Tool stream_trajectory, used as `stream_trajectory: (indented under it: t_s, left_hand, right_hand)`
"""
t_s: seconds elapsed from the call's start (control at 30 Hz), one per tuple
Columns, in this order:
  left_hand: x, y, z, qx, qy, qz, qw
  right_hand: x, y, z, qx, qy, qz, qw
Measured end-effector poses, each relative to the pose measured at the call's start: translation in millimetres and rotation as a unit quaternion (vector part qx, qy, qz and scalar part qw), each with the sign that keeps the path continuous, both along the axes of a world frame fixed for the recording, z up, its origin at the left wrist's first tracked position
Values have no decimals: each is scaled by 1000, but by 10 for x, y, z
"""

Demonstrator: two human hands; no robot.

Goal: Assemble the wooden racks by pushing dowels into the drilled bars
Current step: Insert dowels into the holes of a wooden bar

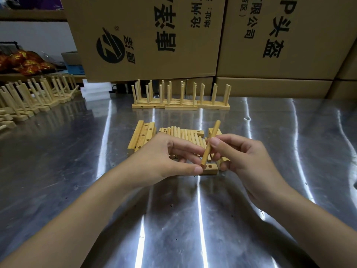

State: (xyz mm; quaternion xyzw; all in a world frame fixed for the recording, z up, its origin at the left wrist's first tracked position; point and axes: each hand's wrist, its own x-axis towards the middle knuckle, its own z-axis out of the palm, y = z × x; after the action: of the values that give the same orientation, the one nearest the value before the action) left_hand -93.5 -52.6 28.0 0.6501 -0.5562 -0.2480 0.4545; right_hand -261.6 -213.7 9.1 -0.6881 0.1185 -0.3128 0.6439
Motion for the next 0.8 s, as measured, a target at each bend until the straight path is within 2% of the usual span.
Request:
stream_trajectory:
  t_s: [0.03, 0.1, 0.17, 0.2, 0.3, 0.43, 0.53, 0.63, 0.73, 0.8]
  left_hand:
    - [15, 10, 13, 0, -36, 10, 999]
    - [73, 57, 41, 11, -200, 60, 978]
    - [134, 131, 77, 59, -369, 112, 921]
    - [158, 173, 91, 91, -401, 127, 903]
    - [232, 246, 126, 156, -393, 131, 897]
    - [245, 234, 119, 178, -367, 115, 906]
    - [241, 220, 120, 119, -296, 136, 938]
    - [183, 179, 171, -18, -73, 144, 987]
    - [72, 112, 151, -102, 171, 137, 970]
    - [-5, 51, 103, -105, 266, 118, 951]
  right_hand:
    - [2, -3, 6, 4, 1, -2, 1000]
    - [5, -13, 12, 10, 3, -7, 1000]
    - [1, -27, 13, 11, 4, -11, 1000]
    - [-8, -31, 10, 13, 4, -12, 1000]
    - [-31, -30, 21, 20, -3, -4, 1000]
    - [-36, -36, 27, 7, -14, -14, 1000]
    - [-36, -39, 14, -44, -16, -21, 999]
    - [-52, 1, 3, -101, -41, -34, 993]
    - [-95, 78, -5, -235, -71, -73, 967]
    - [-121, 123, 7, -322, -90, -96, 938]
